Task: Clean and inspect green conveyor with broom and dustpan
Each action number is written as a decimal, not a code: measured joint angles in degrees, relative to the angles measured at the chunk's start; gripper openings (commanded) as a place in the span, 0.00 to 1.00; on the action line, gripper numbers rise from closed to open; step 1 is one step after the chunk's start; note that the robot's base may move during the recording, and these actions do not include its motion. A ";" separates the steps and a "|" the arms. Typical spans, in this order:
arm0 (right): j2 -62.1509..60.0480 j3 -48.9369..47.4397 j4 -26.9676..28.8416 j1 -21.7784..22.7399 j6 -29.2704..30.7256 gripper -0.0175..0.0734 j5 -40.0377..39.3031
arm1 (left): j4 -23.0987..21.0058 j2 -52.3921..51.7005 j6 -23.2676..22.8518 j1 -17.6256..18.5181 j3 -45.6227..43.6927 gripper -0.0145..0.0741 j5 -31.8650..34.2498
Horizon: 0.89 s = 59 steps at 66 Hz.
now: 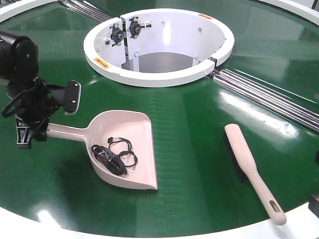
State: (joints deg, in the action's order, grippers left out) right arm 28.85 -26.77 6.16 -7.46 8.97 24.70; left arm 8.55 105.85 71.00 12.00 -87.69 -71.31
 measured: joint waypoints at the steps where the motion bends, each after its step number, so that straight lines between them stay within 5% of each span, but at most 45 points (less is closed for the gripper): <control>1: -0.17 0.08 0.00 0.00 0.00 0.18 0.00 | 0.00 0.00 0.00 0.00 0.00 0.16 0.00; 59: -0.61 0.30 0.00 0.00 0.00 0.18 -1.11 | 0.00 0.00 0.00 0.00 0.00 0.16 0.00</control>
State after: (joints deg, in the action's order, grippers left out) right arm 28.24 -26.47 6.16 -7.46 8.97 23.59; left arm 8.55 105.85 71.00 12.00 -87.69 -71.31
